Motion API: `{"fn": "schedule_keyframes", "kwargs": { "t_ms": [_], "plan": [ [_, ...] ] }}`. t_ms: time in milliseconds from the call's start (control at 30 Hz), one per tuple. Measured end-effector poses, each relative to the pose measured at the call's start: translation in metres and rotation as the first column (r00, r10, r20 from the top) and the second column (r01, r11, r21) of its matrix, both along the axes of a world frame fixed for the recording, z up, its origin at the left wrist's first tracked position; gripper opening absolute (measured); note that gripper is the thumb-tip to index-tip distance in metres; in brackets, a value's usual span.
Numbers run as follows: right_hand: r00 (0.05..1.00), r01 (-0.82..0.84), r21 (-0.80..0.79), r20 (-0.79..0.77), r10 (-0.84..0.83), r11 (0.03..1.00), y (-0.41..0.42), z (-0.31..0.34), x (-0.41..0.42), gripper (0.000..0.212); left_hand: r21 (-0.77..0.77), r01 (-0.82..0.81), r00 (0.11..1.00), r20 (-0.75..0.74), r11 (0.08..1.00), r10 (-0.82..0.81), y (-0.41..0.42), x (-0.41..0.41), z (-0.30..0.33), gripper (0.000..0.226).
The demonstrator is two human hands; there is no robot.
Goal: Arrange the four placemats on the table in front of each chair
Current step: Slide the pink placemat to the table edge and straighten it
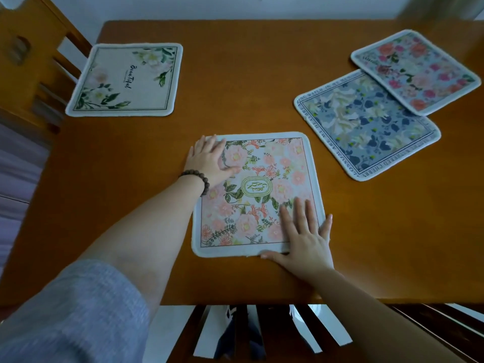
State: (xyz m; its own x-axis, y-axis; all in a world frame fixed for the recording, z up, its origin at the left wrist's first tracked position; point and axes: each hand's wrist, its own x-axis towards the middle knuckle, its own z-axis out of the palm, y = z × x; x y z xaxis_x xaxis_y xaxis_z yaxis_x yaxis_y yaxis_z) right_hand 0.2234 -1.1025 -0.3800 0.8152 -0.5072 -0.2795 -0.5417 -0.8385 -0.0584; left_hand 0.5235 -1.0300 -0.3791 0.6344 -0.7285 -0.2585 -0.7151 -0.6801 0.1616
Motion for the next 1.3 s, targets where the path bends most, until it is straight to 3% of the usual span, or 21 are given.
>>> {"fn": "schedule_keyframes", "kwargs": {
  "t_ms": [100, 300, 533, 667, 933, 1133, 1233, 1300],
  "plan": [
    [0.999, -0.048, -0.003, -0.026, 0.047, 0.999, -0.016, 0.002, 0.0, 0.115, -0.007, 0.027, 0.998, 0.048, 1.0, -0.027, 0.007, -0.002, -0.001, 0.097],
    [0.994, -0.108, -0.002, -0.018, 0.108, 0.994, -0.04, 0.002, -0.002, 0.11, -0.016, 0.047, 0.999, -0.016, 0.999, -0.047, -0.004, 0.016, 0.004, 0.095],
    [0.987, -0.157, -0.002, 0.021, 0.157, 0.988, -0.048, -0.002, -0.006, 0.105, -0.097, 0.018, 0.997, 0.078, 0.995, -0.01, 0.0, 0.012, 0.003, 0.087],
    [0.978, -0.21, -0.001, -0.008, 0.21, 0.978, -0.055, 0.001, -0.013, 0.098, -0.05, -0.04, 0.997, 0.063, 0.998, 0.043, 0.028, -0.002, 0.002, 0.09],
    [0.998, -0.015, 0.121, 0.063, 0.007, 0.993, -0.05, 0.005, -0.03, 0.077, 0.016, -0.206, 0.977, 0.057, 0.978, 0.205, 0.097, -0.061, 0.002, 0.106],
    [0.997, 0.073, 0.134, -0.001, -0.073, 0.988, -0.07, 0.015, -0.04, 0.052, -0.069, -0.231, 0.965, 0.111, 0.97, 0.238, 0.135, -0.122, 0.01, 0.076],
    [0.99, 0.119, 0.198, 0.055, -0.132, 0.973, -0.069, 0.025, -0.042, 0.055, -0.13, -0.218, 0.957, 0.169, 0.967, 0.238, 0.141, -0.149, 0.015, 0.066],
    [0.977, 0.165, 0.22, 0.095, -0.19, 0.961, -0.061, 0.029, -0.045, 0.075, -0.16, -0.229, 0.956, 0.15, 0.96, 0.253, 0.14, -0.158, 0.017, 0.069]
  ]
}}
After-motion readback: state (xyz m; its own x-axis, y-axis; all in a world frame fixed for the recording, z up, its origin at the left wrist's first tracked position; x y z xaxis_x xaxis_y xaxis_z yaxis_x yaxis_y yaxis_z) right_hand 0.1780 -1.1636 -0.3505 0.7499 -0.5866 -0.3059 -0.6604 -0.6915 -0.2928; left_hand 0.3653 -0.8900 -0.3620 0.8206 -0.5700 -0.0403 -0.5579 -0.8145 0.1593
